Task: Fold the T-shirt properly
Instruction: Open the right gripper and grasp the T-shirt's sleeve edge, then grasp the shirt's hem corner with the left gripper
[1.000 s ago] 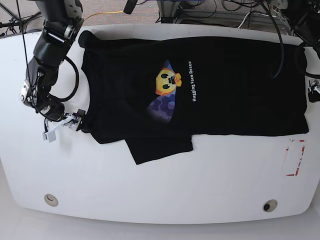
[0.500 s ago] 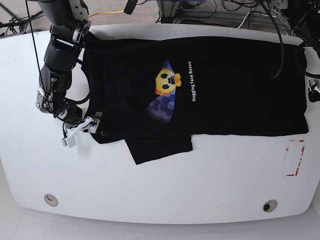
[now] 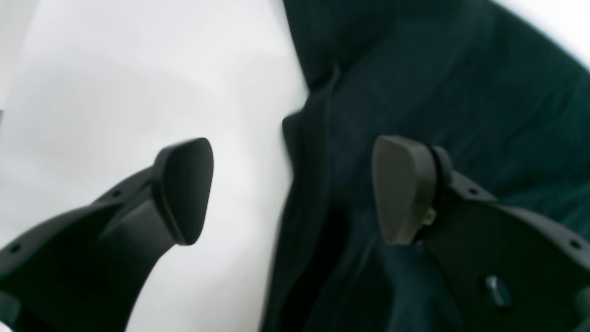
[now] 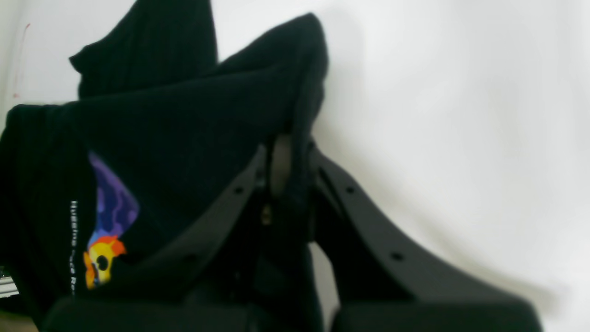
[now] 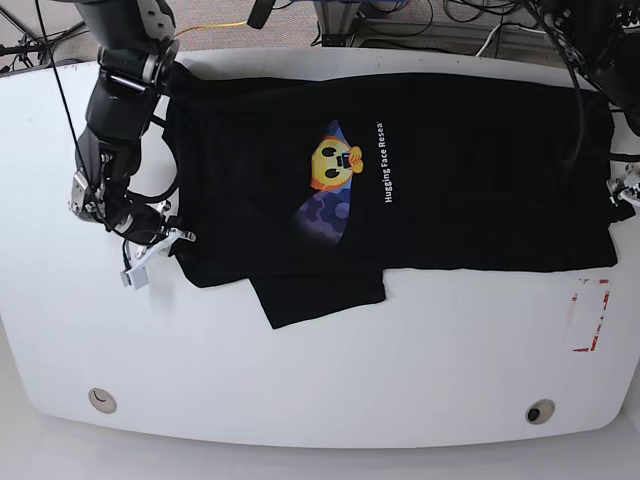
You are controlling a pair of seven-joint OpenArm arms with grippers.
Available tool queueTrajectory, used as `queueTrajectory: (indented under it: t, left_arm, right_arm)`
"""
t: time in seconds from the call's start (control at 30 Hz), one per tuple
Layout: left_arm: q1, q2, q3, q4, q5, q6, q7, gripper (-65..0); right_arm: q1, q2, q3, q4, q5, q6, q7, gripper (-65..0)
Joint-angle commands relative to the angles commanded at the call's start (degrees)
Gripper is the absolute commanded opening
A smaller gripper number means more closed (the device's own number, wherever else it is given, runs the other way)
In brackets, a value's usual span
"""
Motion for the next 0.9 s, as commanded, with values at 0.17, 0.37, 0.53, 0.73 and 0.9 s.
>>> queueTrajectory:
  t: [0.17,0.37,0.53,0.73,0.9]
  left_arm:
    - [-3.08,0.0,0.26,-4.57,0.09,0.62,-1.41,-6.7]
    - [-5.36,-1.23,3.69,-11.16,-0.09,6.07,-5.1,-1.4]
    - [-5.54,-1.41,6.33,-14.42,-0.18,4.92,-7.03,-1.4]
    - [-6.68,-1.32,6.33,-18.55,-0.18,4.4,-7.3,-1.7]
    - [-7.21,-1.23,6.33,-22.24,-0.18,-0.7,-7.3,-13.1]
  right_arm:
    - [-0.18,0.0,0.0,-0.26,0.0,0.0,0.0,-65.0]
    - [-0.26,0.0,0.09,-0.09,0.0,0.0,0.0,-65.0]
    - [-0.26,0.0,0.35,0.0,0.0,0.0,0.0,-65.0]
    - [-0.26,0.0,0.44,0.0,0.09,0.0,0.0,-65.0]
    - [-0.26,0.0,0.44,0.09,0.26,0.0,0.0,-65.0]
